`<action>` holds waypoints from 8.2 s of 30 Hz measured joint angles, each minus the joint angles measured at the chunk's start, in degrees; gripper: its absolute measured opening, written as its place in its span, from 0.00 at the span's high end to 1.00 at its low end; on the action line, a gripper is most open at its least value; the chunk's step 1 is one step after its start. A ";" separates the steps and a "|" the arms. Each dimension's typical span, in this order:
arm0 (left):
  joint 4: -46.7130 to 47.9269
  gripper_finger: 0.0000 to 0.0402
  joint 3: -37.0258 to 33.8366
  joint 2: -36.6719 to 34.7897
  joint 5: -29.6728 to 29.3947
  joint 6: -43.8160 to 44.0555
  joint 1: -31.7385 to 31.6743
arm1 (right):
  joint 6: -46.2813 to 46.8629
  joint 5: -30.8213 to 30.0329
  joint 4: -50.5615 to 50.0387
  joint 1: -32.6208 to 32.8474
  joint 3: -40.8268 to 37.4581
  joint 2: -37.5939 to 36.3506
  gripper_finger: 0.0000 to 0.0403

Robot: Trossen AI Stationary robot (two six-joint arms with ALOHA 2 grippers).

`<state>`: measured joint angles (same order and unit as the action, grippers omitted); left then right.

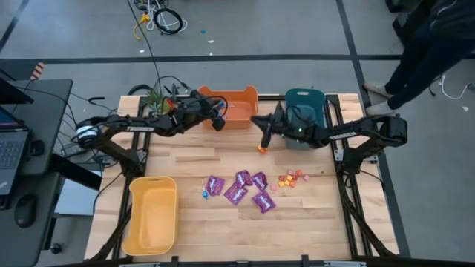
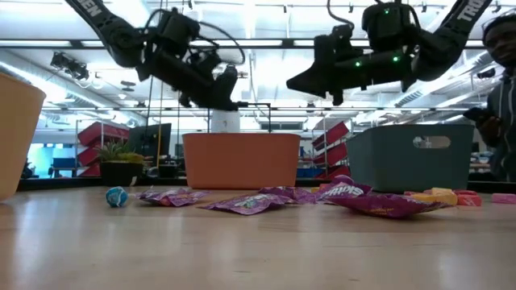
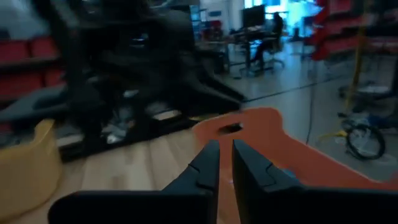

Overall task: Sort candy
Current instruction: Put the blue candy into the orange bin

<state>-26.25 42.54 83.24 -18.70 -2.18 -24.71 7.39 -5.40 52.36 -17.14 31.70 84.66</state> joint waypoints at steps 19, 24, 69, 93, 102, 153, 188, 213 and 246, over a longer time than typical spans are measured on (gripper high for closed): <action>14.77 0.78 -0.02 -14.27 4.65 -3.90 20.40 | 2.13 12.31 -10.88 10.96 -0.11 0.07 1.00; 15.95 0.78 -0.02 -15.01 4.53 -2.01 24.23 | 6.45 6.66 -9.26 10.51 1.77 0.00 1.00; 55.79 0.78 -0.02 -16.44 14.95 20.48 38.97 | 11.69 9.86 -32.10 22.25 2.08 -0.24 1.00; 45.12 0.78 -3.52 -12.35 11.67 16.66 48.38 | -6.13 1.78 -26.14 25.20 2.08 -0.22 0.92; 45.19 0.78 -3.52 -8.03 7.91 19.49 48.31 | -6.12 1.76 -24.94 25.15 2.09 -0.20 0.89; 47.14 0.78 -3.45 1.86 -2.96 32.06 44.12 | -6.01 1.79 -24.57 24.80 2.10 -0.20 0.88; 48.30 0.78 -3.47 1.86 5.77 -12.68 34.95 | -5.69 0.41 -24.59 24.45 2.10 -0.20 0.88; 48.59 0.78 -2.85 1.91 13.40 -15.97 28.53 | -4.37 0.30 -24.59 24.45 2.10 -0.20 0.89; 40.97 0.78 -0.44 1.84 19.38 3.94 28.16 | -3.95 0.30 -24.55 24.08 2.10 -0.20 0.89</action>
<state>14.72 42.11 85.08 0.69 1.76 3.45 3.44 -5.10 27.81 6.94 33.80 84.47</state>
